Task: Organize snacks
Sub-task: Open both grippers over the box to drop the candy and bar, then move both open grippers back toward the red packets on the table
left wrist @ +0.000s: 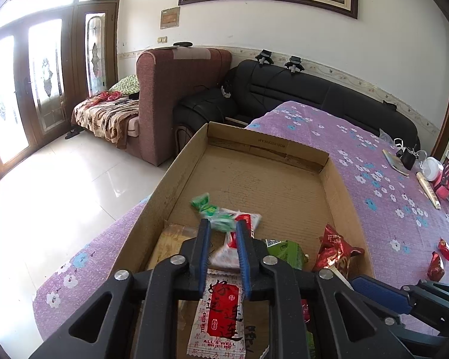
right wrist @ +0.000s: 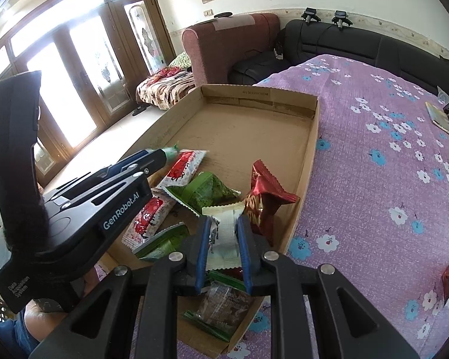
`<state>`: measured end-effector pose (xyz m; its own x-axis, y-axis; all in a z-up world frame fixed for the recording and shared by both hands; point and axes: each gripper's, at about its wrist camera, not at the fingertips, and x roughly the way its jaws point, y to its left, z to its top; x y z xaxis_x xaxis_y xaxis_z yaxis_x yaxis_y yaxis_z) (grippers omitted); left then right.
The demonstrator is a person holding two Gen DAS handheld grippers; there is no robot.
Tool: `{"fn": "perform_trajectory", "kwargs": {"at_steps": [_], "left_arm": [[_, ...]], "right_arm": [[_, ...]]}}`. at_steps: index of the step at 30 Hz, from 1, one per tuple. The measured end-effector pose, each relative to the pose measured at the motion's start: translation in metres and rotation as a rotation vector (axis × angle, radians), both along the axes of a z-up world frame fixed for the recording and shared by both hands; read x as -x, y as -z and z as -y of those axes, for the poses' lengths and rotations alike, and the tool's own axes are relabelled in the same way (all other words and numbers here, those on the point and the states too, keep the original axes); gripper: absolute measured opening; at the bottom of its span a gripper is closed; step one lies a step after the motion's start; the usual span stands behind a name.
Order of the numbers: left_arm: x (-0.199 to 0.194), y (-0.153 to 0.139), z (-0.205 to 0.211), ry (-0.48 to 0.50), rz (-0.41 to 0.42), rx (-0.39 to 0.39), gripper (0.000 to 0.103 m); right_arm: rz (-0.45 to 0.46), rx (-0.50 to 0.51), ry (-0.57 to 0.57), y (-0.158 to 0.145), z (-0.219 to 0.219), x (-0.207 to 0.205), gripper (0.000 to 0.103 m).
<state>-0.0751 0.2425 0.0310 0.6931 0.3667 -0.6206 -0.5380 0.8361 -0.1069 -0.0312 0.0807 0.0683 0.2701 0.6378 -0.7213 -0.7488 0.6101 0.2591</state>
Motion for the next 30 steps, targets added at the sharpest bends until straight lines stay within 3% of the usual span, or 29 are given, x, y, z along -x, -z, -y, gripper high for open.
{"fn": "perform_trajectory", "kwargs": {"at_steps": [3,8,12,22,30], "left_arm": [[0.002,-0.001,0.0,-0.003,0.004,-0.005,0.037],[0.002,-0.002,0.002,0.0,0.004,-0.013,0.045],[0.004,-0.004,0.002,0.003,0.009,-0.015,0.058],[0.007,-0.022,0.016,0.02,0.038,-0.041,0.058],[-0.001,-0.038,0.049,0.096,0.04,-0.074,0.059]], "right_arm": [[-0.004,-0.003,0.005,-0.001,0.002,0.0,0.019],[-0.008,-0.008,0.013,-0.002,0.007,0.0,0.019],[-0.005,-0.018,0.022,-0.006,0.012,0.0,0.019],[-0.025,-0.079,0.093,-0.018,0.045,-0.019,0.02],[-0.05,-0.141,0.176,-0.03,0.088,-0.042,0.02]]}}
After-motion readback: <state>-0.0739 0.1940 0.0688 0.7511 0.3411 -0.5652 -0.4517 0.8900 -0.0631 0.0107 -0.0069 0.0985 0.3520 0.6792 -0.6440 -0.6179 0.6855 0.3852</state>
